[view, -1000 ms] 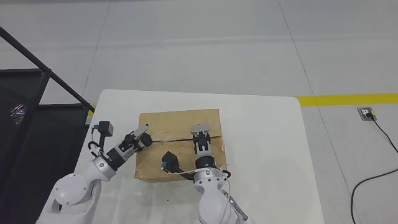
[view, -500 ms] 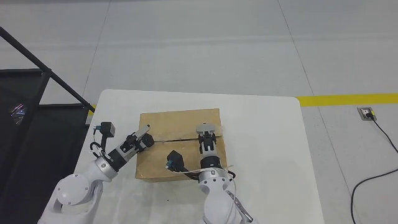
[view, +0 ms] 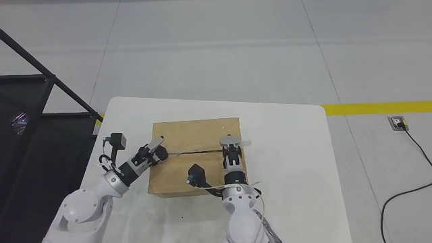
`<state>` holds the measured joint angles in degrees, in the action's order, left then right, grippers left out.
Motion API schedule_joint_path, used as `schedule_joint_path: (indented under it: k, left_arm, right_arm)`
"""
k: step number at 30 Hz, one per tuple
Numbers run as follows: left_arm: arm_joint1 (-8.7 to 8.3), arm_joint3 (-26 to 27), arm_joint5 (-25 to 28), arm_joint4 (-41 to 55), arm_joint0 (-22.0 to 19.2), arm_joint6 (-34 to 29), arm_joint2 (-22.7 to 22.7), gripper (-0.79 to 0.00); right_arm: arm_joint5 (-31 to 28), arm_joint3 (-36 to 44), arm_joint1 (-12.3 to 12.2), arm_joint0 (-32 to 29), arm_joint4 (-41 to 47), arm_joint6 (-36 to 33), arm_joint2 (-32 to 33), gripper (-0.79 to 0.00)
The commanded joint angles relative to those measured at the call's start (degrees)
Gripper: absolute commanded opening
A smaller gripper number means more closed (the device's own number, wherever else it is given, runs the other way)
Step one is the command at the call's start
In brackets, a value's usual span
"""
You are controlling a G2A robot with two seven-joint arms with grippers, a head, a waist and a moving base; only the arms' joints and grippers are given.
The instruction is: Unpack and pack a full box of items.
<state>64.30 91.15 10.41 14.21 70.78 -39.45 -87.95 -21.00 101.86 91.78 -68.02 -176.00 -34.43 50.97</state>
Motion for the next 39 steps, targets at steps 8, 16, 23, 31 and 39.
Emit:
schedule_joint_path:
  k: [8, 16, 23, 31, 39]
  left_arm:
    - [-0.32, 4.87, 0.74, 3.16, 1.79, -0.79, -2.19, 0.000]
    - [-0.46, 7.04, 0.01, 4.32, 1.35, -0.86, -2.36, 0.000]
    - [-0.65, 9.29, 2.13, 5.52, 2.53, -0.23, -4.12, 0.000]
    - [-1.18, 8.53, 4.21, 6.56, 7.92, 0.24, -9.98, 0.000]
    - [-1.38, 12.42, 6.73, 9.33, 10.74, -0.35, -12.97, 0.000]
  right_arm:
    - [-0.44, -0.44, 0.16, 0.57, 0.00, 0.72, -0.03, -0.502]
    - [-0.70, -0.85, 0.31, 1.08, 0.00, 0.90, -0.19, -0.505]
    - [-0.82, -0.88, 0.33, 1.18, 0.00, 1.06, -0.22, -0.505]
    - [-0.99, -1.03, 0.37, 1.66, 0.00, 1.31, -0.13, -0.505]
    - [-1.60, -1.39, 0.68, 2.85, 0.00, 1.32, -0.81, -0.502]
